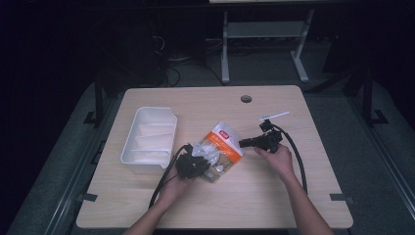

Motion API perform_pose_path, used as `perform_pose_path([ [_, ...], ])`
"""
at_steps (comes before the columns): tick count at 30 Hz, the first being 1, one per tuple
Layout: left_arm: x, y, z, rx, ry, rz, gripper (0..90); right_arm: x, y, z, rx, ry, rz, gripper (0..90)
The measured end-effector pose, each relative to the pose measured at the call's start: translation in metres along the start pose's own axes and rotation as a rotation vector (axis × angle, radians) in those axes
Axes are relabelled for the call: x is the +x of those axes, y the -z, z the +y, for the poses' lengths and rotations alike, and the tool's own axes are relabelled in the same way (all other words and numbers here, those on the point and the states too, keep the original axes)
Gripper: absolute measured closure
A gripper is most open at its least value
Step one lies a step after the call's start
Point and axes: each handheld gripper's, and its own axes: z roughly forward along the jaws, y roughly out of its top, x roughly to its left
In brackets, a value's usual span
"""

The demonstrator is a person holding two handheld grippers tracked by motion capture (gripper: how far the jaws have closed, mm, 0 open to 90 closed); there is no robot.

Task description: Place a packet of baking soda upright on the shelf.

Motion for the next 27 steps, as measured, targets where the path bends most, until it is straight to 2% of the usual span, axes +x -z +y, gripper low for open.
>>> perform_pose_path([
  [5,0.001,0.0,0.0,-0.001,-0.001,-0.004,78.9,-0.007,-0.006,-0.012,0.027,-0.05,-0.005,72.9],
  [7,0.001,0.0,0.0,-0.002,0.001,-0.004,78.9,-0.007,-0.011,-0.015,0.03,-0.053,0.013,73.2],
  [10,0.0,0.0,0.0,-0.001,-0.001,-0.001,78.9,-0.004,-0.02,-0.015,0.042,-0.047,0.014,73.1],
  [12,0.001,0.0,0.0,-0.001,0.001,-0.004,78.9,-0.004,-0.024,-0.014,0.036,-0.056,0.013,72.7],
  [18,0.0,-0.001,0.0,-0.003,-0.003,0.003,78.3,-0.005,-0.031,-0.013,-0.016,-0.124,0.013,77.2],
  [19,0.0,-0.001,0.0,-0.003,-0.003,0.003,78.2,-0.005,-0.031,-0.013,-0.023,-0.132,0.013,79.8],
  [20,0.001,-0.001,0.0,-0.006,0.004,-0.007,78.0,-0.006,-0.031,-0.013,-0.031,-0.137,0.009,86.2],
  [22,0.001,0.0,0.0,-0.006,0.01,-0.012,77.4,-0.005,-0.03,-0.012,-0.044,-0.136,0.025,88.6],
  [24,0.003,0.0,0.0,-0.004,0.015,-0.025,75.9,-0.001,-0.029,-0.009,-0.033,-0.103,0.014,89.1],
  [26,0.003,0.0,0.0,-0.005,0.024,-0.033,74.7,0.0,-0.028,-0.008,-0.035,-0.093,0.014,89.2],
  [27,0.004,0.002,0.0,-0.013,0.032,-0.042,70.4,0.004,-0.026,-0.006,-0.04,-0.072,0.012,89.4],
])
